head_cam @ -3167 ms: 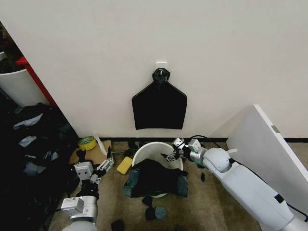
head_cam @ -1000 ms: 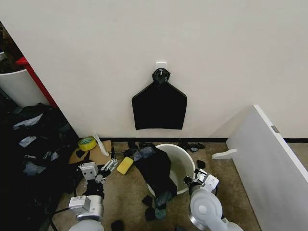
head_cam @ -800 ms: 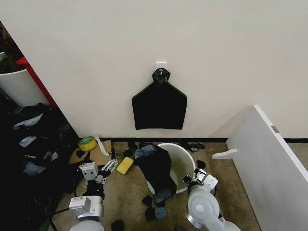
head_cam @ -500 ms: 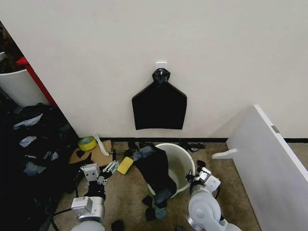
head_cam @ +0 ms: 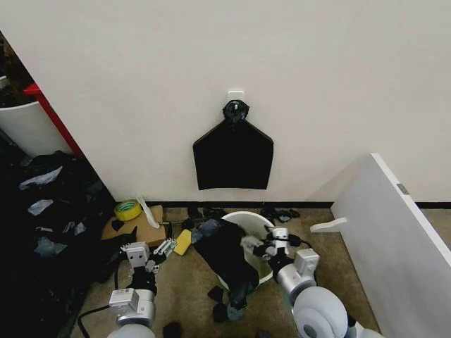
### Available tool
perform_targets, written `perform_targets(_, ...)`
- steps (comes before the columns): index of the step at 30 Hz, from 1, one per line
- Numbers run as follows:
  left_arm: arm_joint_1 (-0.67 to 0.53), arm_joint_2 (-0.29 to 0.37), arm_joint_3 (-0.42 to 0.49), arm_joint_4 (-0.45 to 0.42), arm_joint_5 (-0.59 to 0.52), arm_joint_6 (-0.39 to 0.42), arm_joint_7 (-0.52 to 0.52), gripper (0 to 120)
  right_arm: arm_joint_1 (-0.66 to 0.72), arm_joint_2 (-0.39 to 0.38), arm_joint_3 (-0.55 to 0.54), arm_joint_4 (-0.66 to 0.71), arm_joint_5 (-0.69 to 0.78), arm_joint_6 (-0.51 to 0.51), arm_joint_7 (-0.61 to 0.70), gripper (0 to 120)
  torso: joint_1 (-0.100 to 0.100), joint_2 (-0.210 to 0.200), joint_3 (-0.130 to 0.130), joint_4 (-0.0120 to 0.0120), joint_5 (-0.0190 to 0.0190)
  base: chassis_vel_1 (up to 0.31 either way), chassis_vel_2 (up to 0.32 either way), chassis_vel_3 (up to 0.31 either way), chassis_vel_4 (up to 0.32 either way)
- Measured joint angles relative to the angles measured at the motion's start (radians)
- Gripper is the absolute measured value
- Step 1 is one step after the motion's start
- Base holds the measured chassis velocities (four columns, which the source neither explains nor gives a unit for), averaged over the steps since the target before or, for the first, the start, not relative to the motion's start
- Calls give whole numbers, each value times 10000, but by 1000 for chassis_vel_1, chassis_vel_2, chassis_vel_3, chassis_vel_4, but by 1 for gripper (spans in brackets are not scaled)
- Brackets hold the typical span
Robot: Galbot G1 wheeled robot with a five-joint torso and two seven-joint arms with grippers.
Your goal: Place the garbage bag over the trash bin.
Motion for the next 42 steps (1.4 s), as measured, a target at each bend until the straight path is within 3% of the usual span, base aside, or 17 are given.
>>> perform_targets(6, 69, 19, 226, 324, 101, 124, -267, 100, 450, 109, -79, -135, 107, -965, -110, 86, 0, 0, 0, 0, -1, 0, 0, 0, 0)
perform_targets(11, 88, -32, 506, 418, -250, 407, -453, 100, 534, 106, -31, -163, 54, -1569, -494, 64, 0, 0, 0, -2, -2, 0, 0, 0, 0)
perform_targets(20, 97, -105, 847, 364, -1175, 929, -360, 100, 586, 155, 47, -391, -337, -1634, -1490, 35, 0, 0, 0, -1, 0, 0, 0, 0, 0)
perform_targets(26, -84, 57, 1112, 351, -2536, 1597, 132, 100, 505, 171, 133, -711, -1002, -1277, -2004, 10, 0, 0, 0, -1, 0, 0, 0, 0, 0)
perform_targets(31, -177, 80, 1192, 351, -2926, 1805, 286, 100, 441, 172, 186, -786, -1203, -1106, -2008, 0, 0, 0, 0, -1, 0, 0, 0, 0, 0)
perform_targets(35, -547, -41, 1596, 172, -4208, 2671, 423, 100, 290, 174, 413, -1057, -2035, -579, -1940, 0, 0, 0, 0, -1, 0, 0, 0, 0, 0)
perform_targets(42, -1240, -411, 2628, 55, -4472, 3828, -311, 100, 93, 194, 586, -1269, -2913, -98, -1980, 0, 0, 0, 0, -1, 0, 0, 0, 0, 0)
